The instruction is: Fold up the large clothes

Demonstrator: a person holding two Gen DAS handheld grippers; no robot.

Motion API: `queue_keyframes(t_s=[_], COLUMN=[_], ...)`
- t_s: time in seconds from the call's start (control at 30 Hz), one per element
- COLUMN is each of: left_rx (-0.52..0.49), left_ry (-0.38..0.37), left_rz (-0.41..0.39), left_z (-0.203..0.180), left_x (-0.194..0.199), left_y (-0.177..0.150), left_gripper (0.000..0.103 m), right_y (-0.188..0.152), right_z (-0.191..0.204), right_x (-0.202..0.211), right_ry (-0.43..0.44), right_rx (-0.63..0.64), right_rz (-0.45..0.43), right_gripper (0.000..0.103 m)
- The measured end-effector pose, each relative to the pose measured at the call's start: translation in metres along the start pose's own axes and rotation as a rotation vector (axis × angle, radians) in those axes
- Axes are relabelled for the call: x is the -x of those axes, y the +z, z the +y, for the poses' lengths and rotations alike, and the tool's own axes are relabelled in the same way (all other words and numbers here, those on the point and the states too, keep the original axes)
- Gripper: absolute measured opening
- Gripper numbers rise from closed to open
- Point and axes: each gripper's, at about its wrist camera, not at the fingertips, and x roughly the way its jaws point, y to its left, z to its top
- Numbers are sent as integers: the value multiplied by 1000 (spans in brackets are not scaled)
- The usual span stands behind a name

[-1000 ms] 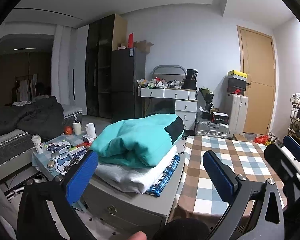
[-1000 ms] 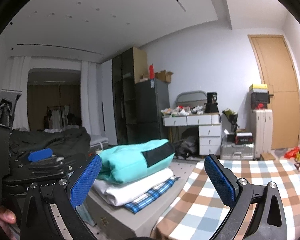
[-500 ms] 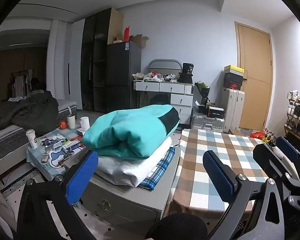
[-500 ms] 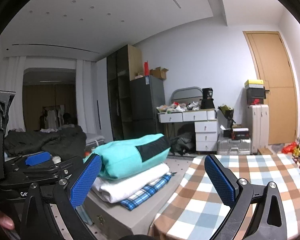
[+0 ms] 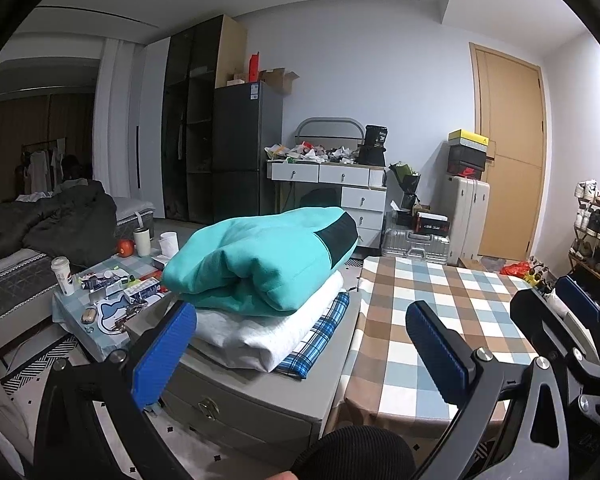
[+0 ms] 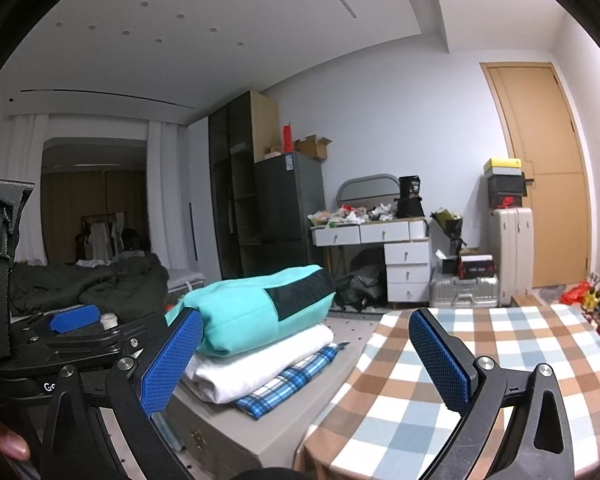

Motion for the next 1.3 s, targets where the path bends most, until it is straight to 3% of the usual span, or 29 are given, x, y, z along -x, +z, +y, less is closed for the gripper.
queue_keyframes(t_s=[1.3], left_rx=[-20], left_ry=[11], left_rz=[-3], left_z=[-2], left_x=[2], left_y=[-3], left_gripper=[102], right_y=[-1], right_z=[9], right_x=[-1], right_ry=[6], right_rx=[3], right_rz=[-9], right_gripper=[103])
